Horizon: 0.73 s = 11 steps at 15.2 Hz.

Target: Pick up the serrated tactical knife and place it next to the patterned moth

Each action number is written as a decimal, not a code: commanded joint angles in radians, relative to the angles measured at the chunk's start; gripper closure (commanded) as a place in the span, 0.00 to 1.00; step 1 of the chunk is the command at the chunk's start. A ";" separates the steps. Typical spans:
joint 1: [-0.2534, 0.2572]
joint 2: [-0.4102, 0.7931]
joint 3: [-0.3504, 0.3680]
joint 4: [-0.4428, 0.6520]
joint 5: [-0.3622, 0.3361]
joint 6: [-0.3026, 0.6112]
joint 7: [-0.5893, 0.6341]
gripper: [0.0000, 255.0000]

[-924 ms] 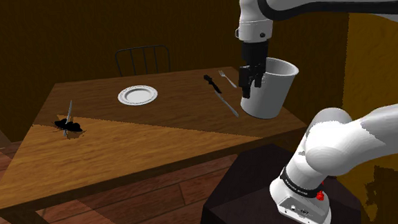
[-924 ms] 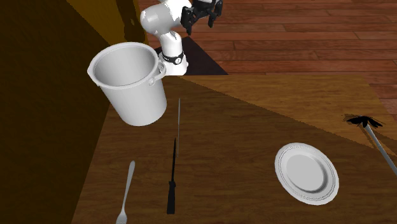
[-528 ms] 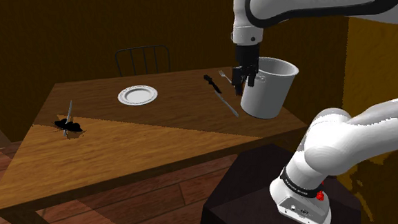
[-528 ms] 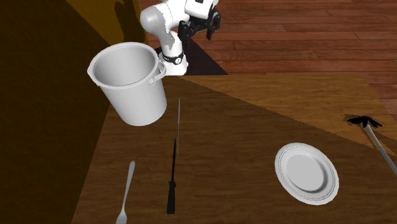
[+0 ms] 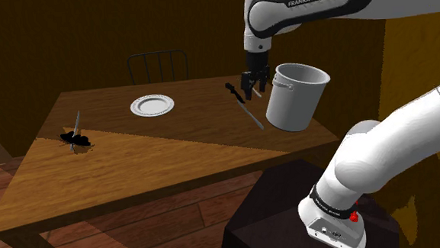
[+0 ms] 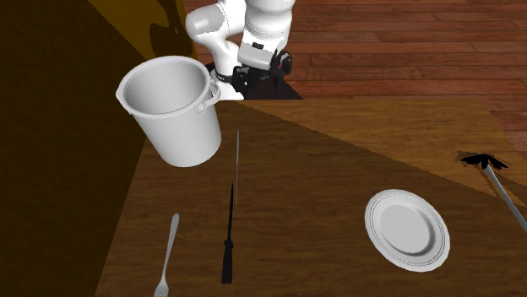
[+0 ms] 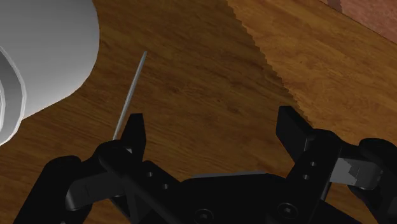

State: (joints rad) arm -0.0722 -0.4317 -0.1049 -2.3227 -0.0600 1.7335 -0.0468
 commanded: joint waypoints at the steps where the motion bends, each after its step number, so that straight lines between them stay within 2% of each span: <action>1: -0.013 0.058 -0.024 0.021 -0.007 0.048 -0.020 0.00; 11: -0.061 0.395 -0.113 0.250 0.032 0.200 -0.110 0.00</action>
State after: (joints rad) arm -0.1286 -0.0658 -0.2113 -2.0949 -0.0350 1.9224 -0.1480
